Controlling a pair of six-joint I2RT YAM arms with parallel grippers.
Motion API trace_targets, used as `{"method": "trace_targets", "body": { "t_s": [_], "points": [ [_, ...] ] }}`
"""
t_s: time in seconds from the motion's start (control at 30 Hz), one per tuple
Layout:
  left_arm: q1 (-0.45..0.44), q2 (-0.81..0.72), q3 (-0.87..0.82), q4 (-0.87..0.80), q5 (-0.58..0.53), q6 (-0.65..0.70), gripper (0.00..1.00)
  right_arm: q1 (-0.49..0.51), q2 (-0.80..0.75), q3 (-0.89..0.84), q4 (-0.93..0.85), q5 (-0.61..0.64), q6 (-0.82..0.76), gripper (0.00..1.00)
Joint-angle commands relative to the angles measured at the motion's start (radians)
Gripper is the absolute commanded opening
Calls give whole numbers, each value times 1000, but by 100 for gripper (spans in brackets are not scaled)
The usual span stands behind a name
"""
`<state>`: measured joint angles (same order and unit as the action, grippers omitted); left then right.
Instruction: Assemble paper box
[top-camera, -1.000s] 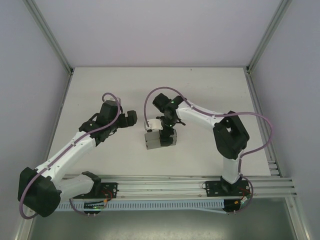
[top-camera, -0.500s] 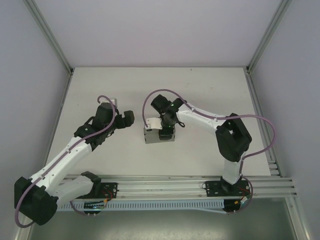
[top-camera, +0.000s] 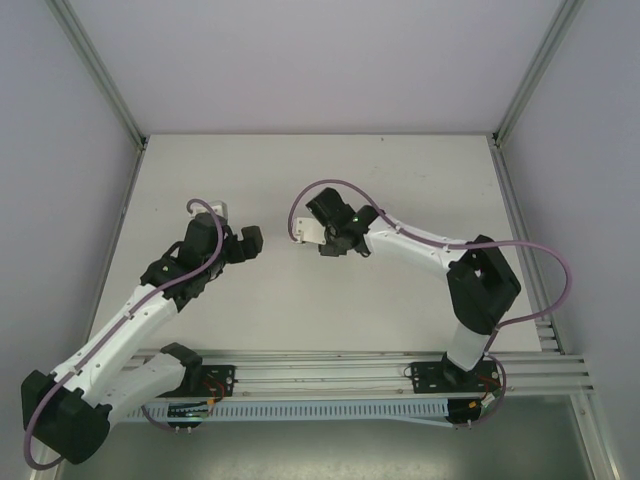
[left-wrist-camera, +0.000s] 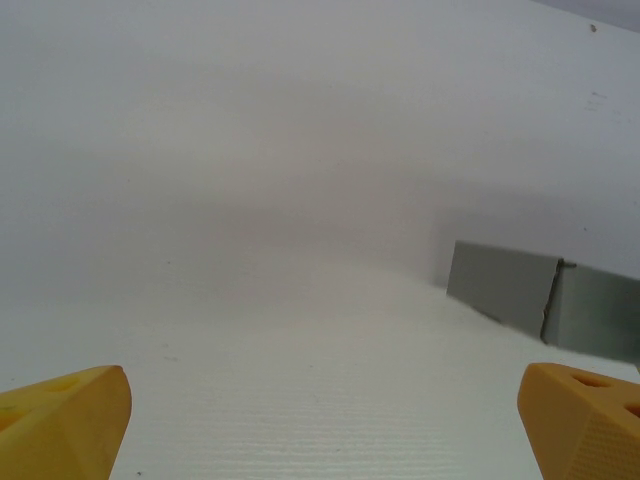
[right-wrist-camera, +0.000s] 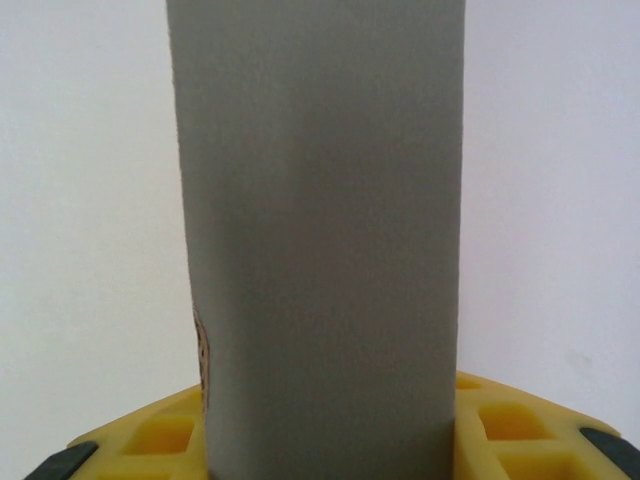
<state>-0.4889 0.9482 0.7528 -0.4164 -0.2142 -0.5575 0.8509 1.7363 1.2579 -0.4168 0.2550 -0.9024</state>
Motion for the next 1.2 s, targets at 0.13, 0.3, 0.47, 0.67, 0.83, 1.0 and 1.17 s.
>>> {"method": "trace_targets", "body": {
  "t_s": [0.13, 0.3, 0.47, 0.67, 0.83, 1.0, 1.17],
  "points": [
    [6, 10, -10, -23, -25, -18, 99, 9, 69, -115, 325, 243, -70, 32],
    [6, 23, -21, 6, -22, -10, 98, 45, 50, -245, 375, 198, -30, 46],
    [10, 38, -25, 25, -12, 1, 98, 93, -13, -351, 362, 198, -30, 73],
    [37, 74, -15, 63, 0, 16, 98, 112, -192, -381, 209, 36, 89, 99],
    [94, 107, 10, 108, -20, 79, 98, 86, -394, -421, 170, -123, 208, 99],
    [206, 85, 5, 223, -44, 195, 99, -68, -642, -482, 279, -385, 420, 99],
    [369, 57, -120, 530, -89, 419, 99, -272, -765, -514, 398, -234, 689, 99]
  ]
}}
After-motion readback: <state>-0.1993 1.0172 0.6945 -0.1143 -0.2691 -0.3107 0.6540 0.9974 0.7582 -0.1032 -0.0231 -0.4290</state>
